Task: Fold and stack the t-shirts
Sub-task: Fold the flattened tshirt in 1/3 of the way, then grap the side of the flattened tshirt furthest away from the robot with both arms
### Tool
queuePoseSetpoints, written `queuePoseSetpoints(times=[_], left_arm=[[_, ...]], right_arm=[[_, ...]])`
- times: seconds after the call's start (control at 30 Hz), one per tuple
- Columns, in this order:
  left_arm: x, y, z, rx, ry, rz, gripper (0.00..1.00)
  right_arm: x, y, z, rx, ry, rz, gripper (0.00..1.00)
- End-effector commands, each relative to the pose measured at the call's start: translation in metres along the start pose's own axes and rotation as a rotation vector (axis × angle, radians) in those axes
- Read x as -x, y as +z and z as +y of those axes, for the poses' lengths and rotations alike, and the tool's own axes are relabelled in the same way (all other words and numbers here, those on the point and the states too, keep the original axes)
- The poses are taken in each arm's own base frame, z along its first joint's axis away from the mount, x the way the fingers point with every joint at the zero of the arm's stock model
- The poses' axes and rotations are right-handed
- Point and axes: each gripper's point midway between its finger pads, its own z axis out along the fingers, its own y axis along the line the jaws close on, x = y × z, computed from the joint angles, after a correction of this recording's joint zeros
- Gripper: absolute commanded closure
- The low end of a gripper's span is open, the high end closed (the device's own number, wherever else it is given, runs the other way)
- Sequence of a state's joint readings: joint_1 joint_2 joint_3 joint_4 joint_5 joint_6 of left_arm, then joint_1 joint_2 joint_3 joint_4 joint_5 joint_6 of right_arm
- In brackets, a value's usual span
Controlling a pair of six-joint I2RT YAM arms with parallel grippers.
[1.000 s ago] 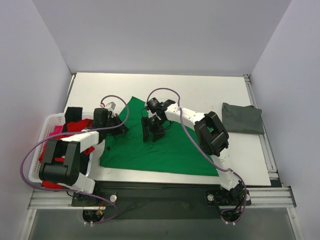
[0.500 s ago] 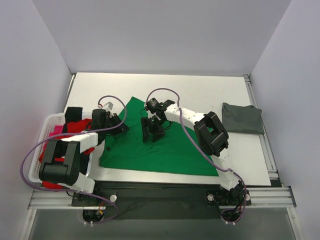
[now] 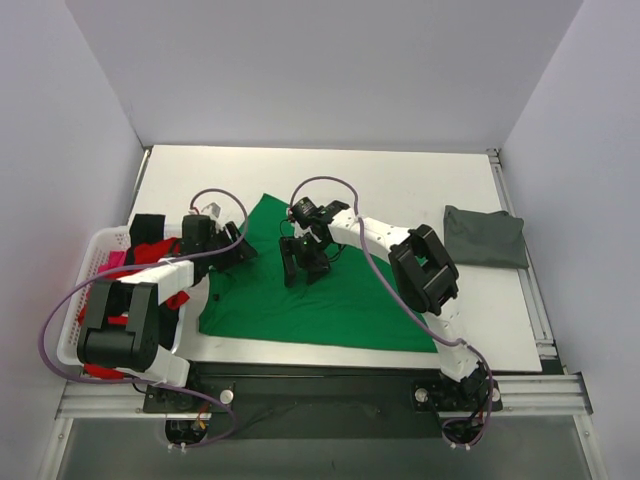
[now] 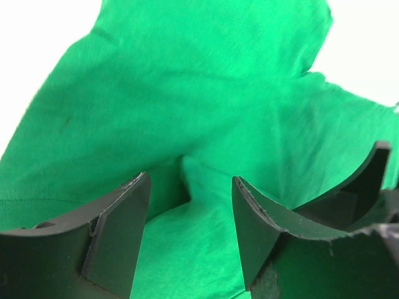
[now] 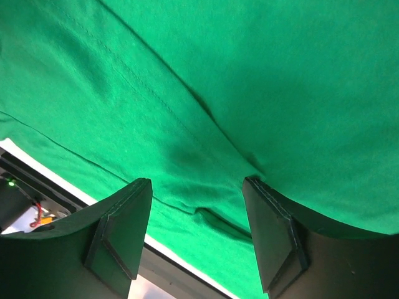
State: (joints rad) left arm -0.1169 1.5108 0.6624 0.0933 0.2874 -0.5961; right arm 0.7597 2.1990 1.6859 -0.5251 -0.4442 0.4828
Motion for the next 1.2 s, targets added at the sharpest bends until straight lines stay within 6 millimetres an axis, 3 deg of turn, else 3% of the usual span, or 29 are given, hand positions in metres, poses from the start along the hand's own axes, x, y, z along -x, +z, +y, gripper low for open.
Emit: queuePoseSetpoints(times=[0.0, 0.07, 0.17, 0.33, 0.6, 0.67, 0.9, 1.07, 1.17], left_arm=[[0.043, -0.016, -0.028, -0.039, 0.025, -0.105, 0.35], [0.045, -0.02, -0.029, -0.024, 0.022, -0.103, 0.34], [0.055, -0.024, -0.038, -0.045, 0.029, -0.117, 0.34], [0.063, -0.02, -0.052, -0.086, 0.035, -0.106, 0.34], [0.075, 0.004, -0.064, -0.088, 0.072, -0.064, 0.35], [0.086, 0.008, -0.072, -0.097, 0.085, -0.073, 0.35], [0.097, 0.047, -0.079, -0.054, 0.152, -0.044, 0.36], [0.103, 0.081, -0.071, -0.005, 0.129, -0.037, 0.37], [0.119, 0.091, -0.081, -0.012, 0.108, -0.066, 0.38]], right_arm=[[-0.002, -0.034, 0.001, -0.022, -0.037, -0.031, 0.38], [0.004, -0.049, 0.001, -0.019, -0.038, -0.068, 0.38], [0.014, -0.068, -0.015, -0.034, 0.008, -0.116, 0.37], [0.027, -0.099, -0.067, -0.079, 0.148, -0.197, 0.37], [0.025, -0.14, -0.154, -0.167, 0.332, -0.285, 0.38], [0.025, -0.154, -0.179, -0.185, 0.388, -0.318, 0.39], [0.01, -0.169, -0.245, -0.256, 0.516, -0.332, 0.4], [0.002, -0.168, -0.274, -0.284, 0.578, -0.317, 0.41], [0.0, -0.17, -0.29, -0.308, 0.61, -0.318, 0.41]])
